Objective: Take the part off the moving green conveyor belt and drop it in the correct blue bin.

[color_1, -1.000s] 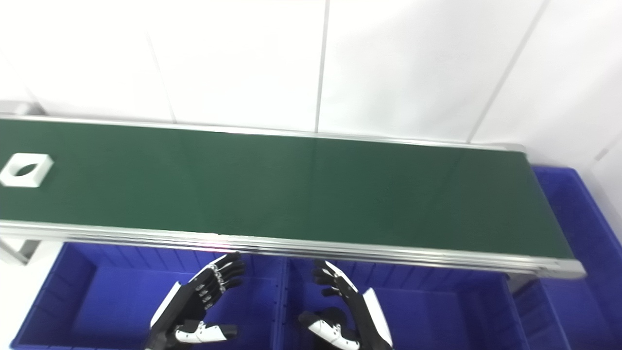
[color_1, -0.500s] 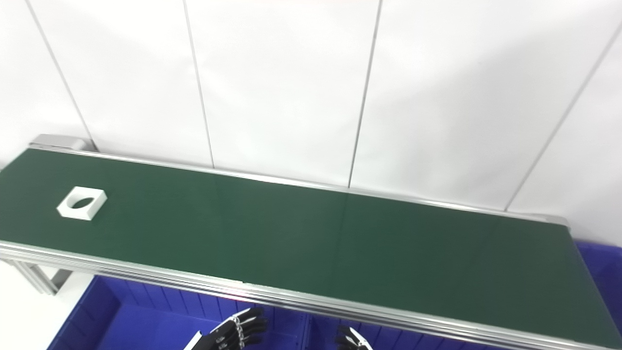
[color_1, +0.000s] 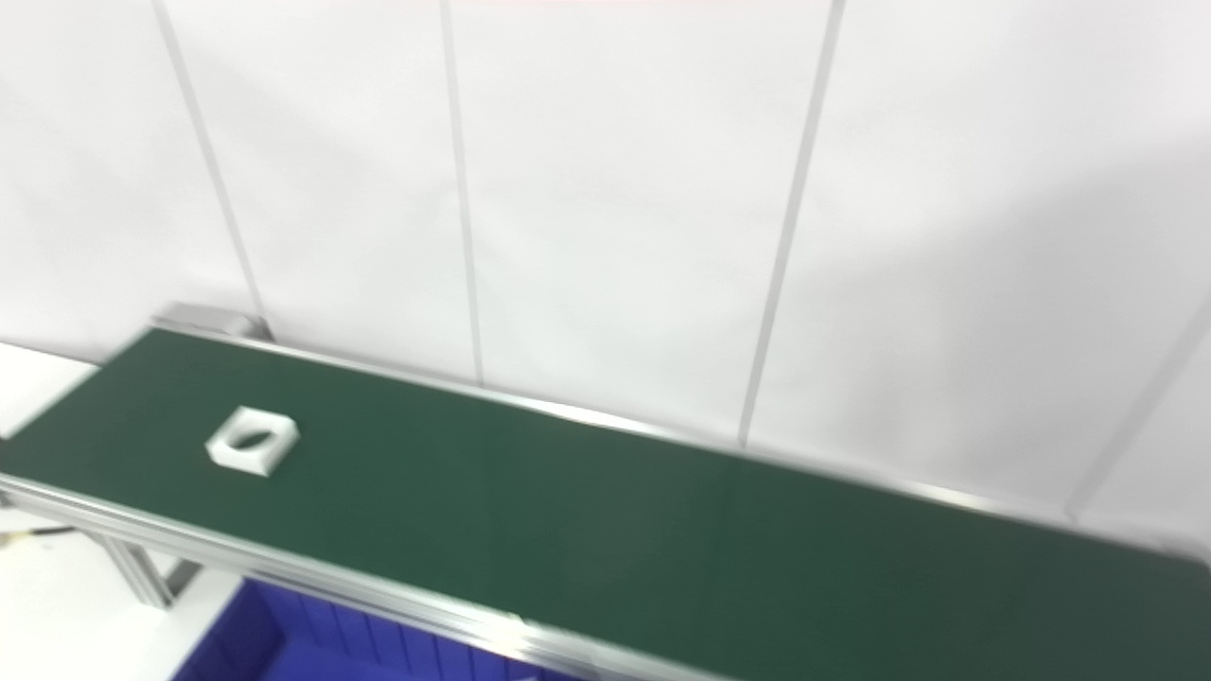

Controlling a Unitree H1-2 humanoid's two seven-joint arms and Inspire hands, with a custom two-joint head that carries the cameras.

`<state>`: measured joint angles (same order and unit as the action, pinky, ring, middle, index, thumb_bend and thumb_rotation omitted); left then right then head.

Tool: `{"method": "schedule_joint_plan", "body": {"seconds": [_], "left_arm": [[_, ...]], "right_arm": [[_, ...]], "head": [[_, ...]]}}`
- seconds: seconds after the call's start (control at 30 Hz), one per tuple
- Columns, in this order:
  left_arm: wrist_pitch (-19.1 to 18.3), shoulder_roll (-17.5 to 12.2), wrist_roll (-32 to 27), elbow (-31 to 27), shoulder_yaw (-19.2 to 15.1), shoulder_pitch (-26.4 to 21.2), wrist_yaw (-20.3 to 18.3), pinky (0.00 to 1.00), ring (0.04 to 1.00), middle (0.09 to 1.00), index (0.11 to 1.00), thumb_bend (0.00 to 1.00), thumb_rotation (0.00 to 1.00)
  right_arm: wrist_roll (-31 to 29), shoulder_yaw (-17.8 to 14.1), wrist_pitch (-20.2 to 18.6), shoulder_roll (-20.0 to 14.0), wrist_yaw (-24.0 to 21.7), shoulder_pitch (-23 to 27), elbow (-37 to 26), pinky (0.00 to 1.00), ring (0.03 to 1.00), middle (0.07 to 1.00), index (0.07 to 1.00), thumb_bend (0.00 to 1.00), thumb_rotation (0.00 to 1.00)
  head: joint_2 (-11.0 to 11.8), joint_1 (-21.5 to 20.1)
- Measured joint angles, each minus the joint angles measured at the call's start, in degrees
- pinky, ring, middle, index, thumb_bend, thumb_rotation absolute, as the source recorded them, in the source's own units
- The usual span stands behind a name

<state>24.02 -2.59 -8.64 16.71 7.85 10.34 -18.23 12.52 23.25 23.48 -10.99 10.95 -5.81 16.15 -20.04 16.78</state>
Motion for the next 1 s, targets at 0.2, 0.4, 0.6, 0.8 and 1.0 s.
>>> {"method": "schedule_joint_plan", "body": {"seconds": [0.2, 0.4, 0.6, 0.8, 1.0], "left_arm": [[0.0, 0.44, 0.04, 0.28, -0.19, -0.15, 0.05, 0.8, 0.823, 0.811, 0.812, 1.0, 0.19], [0.0, 1.04, 0.11, 0.52, -0.38, -0.5, 0.08, 0.8, 0.827, 0.812, 0.81, 1.0, 0.19], [0.01, 1.45, 0.55, 0.49, -0.37, -1.1, 0.2, 0.79, 0.818, 0.812, 0.806, 0.99, 0.2], [-0.04, 1.77, 1.56, -1.84, -0.55, -1.09, 1.6, 0.76, 0.794, 0.792, 0.796, 0.99, 0.2], [-0.98, 1.85, 5.15, -9.63, -0.91, -1.17, 4.54, 0.71, 0.762, 0.762, 0.774, 0.95, 0.23]], "right_arm": [[-0.85, 0.78, 0.0, -0.06, 0.37, 0.67, 1.08, 0.7, 0.792, 0.821, 0.901, 0.54, 0.65], [-1.84, 0.85, 0.0, -0.26, 0.53, 0.75, 1.13, 0.71, 0.798, 0.827, 0.907, 0.49, 0.63], [-2.63, 0.85, 0.0, -0.82, 0.52, 1.18, 1.33, 0.72, 0.807, 0.831, 0.915, 0.47, 0.62], [-3.49, 0.84, 0.0, -1.04, 0.33, 1.39, 1.74, 0.72, 0.81, 0.835, 0.915, 0.44, 0.61], [-4.26, 0.82, 0.0, -1.43, -0.01, 1.79, 2.08, 0.72, 0.806, 0.833, 0.915, 0.44, 0.62]], "head": [[0.88, 1.06], [0.79, 2.38], [0.97, 3.6], [0.88, 4.31], [0.62, 4.57]]}}
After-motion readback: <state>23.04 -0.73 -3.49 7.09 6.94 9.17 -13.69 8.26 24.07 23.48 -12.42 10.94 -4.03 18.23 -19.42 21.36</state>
